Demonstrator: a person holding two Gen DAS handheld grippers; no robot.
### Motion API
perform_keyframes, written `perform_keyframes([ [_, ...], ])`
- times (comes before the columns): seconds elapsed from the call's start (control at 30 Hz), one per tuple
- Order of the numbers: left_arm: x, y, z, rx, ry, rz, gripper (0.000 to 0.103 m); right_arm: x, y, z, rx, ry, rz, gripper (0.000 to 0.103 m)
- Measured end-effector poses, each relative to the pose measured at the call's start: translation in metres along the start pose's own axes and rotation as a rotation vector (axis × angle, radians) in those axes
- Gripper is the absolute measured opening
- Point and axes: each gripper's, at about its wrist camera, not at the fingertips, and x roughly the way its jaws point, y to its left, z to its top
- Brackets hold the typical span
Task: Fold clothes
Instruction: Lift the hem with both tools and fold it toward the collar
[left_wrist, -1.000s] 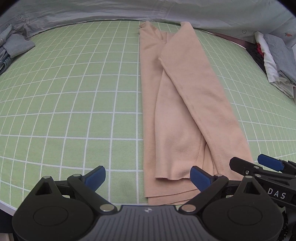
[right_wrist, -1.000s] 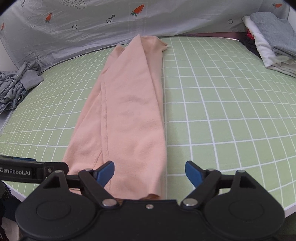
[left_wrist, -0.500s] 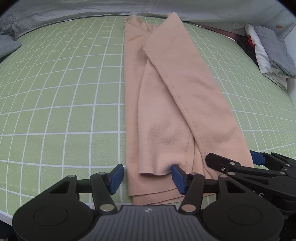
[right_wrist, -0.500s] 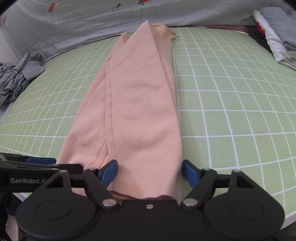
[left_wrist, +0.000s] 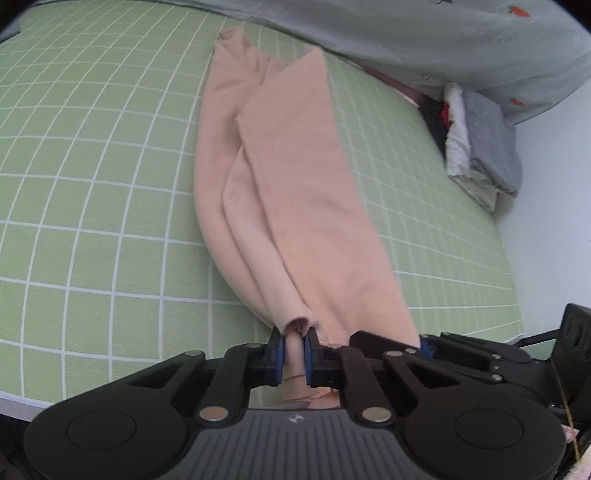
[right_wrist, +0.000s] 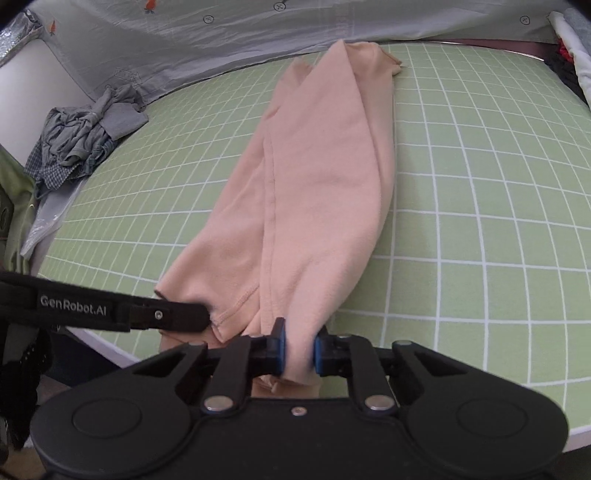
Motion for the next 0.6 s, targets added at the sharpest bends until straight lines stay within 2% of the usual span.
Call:
perform_keyframes([
  [0.1, -0.024, -0.018, 0.012, 0.068, -0.079, -0.011, 0.011, -0.031, 0.002, 0.010, -0.007, -0.051, 0.024, 0.014],
  [0.3, -0.041, -0.032, 0.062, 0.075, -0.220, -0.047, 0.010, -0.065, -0.003, 0.069, 0.009, -0.222, 0.077, 0.014],
  [0.47, -0.054, -0.035, 0.112, 0.097, -0.338, -0.040, 0.010, -0.066, -0.006, 0.125, -0.025, -0.334, 0.107, 0.014],
  [0.6, -0.056, -0.036, 0.146, 0.121, -0.393, -0.026, 0.010, -0.059, -0.006, 0.164, -0.092, -0.402, 0.076, 0.013],
])
